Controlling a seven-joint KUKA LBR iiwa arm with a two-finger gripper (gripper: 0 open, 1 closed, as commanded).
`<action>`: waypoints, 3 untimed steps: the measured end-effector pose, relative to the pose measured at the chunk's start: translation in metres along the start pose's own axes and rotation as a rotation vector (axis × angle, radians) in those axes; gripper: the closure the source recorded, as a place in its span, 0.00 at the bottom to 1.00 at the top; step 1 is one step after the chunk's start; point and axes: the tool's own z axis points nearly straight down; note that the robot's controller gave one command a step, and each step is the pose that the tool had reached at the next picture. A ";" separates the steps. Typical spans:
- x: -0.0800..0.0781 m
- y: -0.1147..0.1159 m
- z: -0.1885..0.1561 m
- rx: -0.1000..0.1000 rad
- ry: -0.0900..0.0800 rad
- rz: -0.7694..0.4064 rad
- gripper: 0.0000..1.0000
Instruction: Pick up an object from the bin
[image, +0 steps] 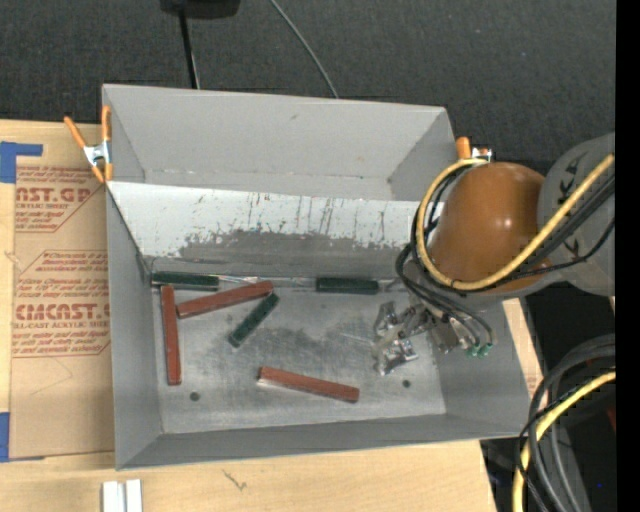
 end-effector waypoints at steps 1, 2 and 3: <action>-0.048 0.049 0.093 0.010 -0.014 -0.162 0.00; -0.047 0.047 0.095 0.011 -0.022 -0.156 1.00; -0.041 0.050 0.099 0.004 -0.003 -0.158 0.00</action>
Offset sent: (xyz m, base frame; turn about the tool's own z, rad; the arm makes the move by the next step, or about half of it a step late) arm 0.0000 0.0000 0.0000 0.0000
